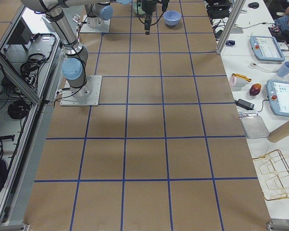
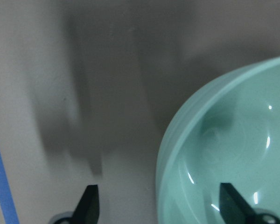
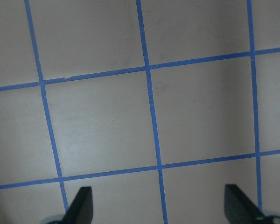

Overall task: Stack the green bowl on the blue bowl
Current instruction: 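Lower the left gripper onto the green bowl's rim and close it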

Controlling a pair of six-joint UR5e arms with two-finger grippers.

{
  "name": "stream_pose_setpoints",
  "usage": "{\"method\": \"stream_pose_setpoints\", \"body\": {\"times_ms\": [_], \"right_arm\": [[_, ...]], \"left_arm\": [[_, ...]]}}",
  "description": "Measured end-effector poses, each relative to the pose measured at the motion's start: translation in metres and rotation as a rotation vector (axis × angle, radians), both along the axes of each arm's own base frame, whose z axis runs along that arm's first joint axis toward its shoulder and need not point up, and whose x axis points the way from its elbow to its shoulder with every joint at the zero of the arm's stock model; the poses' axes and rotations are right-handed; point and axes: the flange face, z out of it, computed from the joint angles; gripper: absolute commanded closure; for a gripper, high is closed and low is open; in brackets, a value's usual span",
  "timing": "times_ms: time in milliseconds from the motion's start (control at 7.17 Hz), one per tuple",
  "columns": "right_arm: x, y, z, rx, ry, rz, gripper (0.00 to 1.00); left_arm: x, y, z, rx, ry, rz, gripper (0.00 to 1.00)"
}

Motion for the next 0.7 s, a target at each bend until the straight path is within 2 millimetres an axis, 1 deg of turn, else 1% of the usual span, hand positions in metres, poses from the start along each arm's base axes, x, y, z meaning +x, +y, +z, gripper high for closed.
{"method": "stream_pose_setpoints", "body": {"times_ms": [419,698], "right_arm": [[0.0,0.0,0.0002,0.0,0.0,0.0,0.0],[0.0,0.0,0.0001,0.0,0.0,0.0,0.0]], "left_arm": [[-0.0011,-0.0001,0.0012,0.001,0.0,0.015,1.0],[-0.0009,-0.0003,0.0074,-0.005,-0.01,0.018,1.0]]}}
